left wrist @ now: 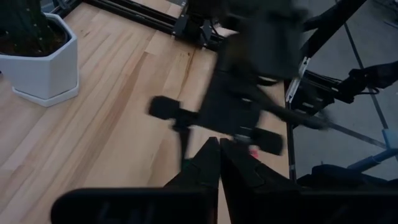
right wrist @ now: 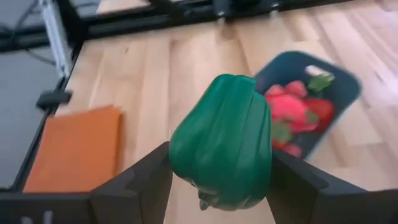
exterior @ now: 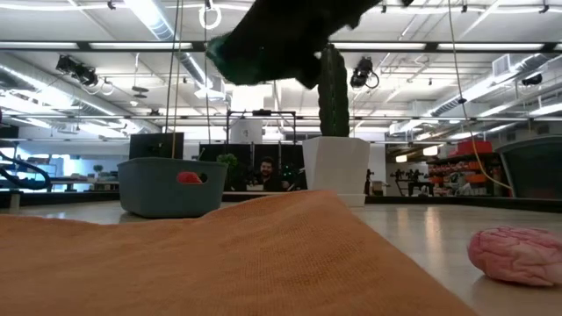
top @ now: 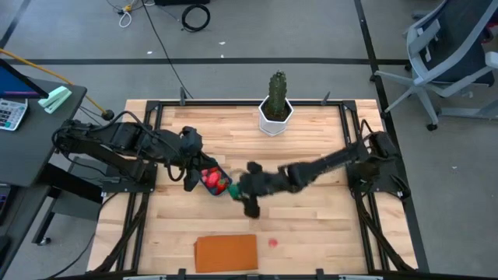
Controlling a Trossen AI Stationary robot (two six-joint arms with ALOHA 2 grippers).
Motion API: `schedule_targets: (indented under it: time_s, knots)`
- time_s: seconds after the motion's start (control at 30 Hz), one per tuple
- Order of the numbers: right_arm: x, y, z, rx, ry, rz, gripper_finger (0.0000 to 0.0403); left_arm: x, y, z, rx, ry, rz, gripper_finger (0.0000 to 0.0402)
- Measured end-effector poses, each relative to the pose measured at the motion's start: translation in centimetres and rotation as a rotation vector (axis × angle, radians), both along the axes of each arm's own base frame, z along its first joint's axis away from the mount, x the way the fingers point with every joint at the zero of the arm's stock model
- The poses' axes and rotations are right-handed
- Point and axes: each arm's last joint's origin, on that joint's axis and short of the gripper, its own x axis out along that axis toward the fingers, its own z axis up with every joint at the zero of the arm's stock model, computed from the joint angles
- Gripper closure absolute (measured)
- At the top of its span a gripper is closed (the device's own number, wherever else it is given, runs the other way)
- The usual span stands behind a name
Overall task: Pick and placing Produce into tupperware
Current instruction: Put the bell pepper into the blue bin
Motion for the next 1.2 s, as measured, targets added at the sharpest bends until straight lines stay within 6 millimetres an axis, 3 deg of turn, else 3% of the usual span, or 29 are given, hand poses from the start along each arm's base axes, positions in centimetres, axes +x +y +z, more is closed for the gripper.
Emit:
schedule_targets:
  time_s: [0.2, 0.47, 0.63, 0.73, 1.03, 1.2]
  knots:
    - [1.1, -5.2, 0.4, 0.055, -0.050, -0.051, 0.0182, 0.0, 0.0, 0.0, 0.016, -0.004, -0.010, 0.0378]
    - [2.1, -9.1, 2.4, 0.126, -0.176, -0.016, 0.0182, 0.1, 0.0, 0.2, 0.094, -0.018, -0.049, 0.0389]
    - [3.0, -9.7, 3.9, 0.102, -0.215, -0.012, 0.0182, 0.2, 0.0, 0.3, 0.122, -0.034, -0.066, 0.0381]
    - [4.3, -9.8, 3.7, 0.101, -0.180, -0.014, 0.0182, 0.3, -0.1, 0.6, 0.137, -0.074, -0.075, 0.0377]
    - [8.8, -9.9, 1.2, 0.102, -0.105, -0.011, 0.0182, 0.3, -0.1, 1.0, 0.167, -0.108, -0.093, 0.0388]
    - [10.8, -10.0, -2.0, 0.105, 0.020, -0.025, 0.0182, 0.3, -0.1, 1.1, 0.206, -0.113, -0.113, 0.0387]
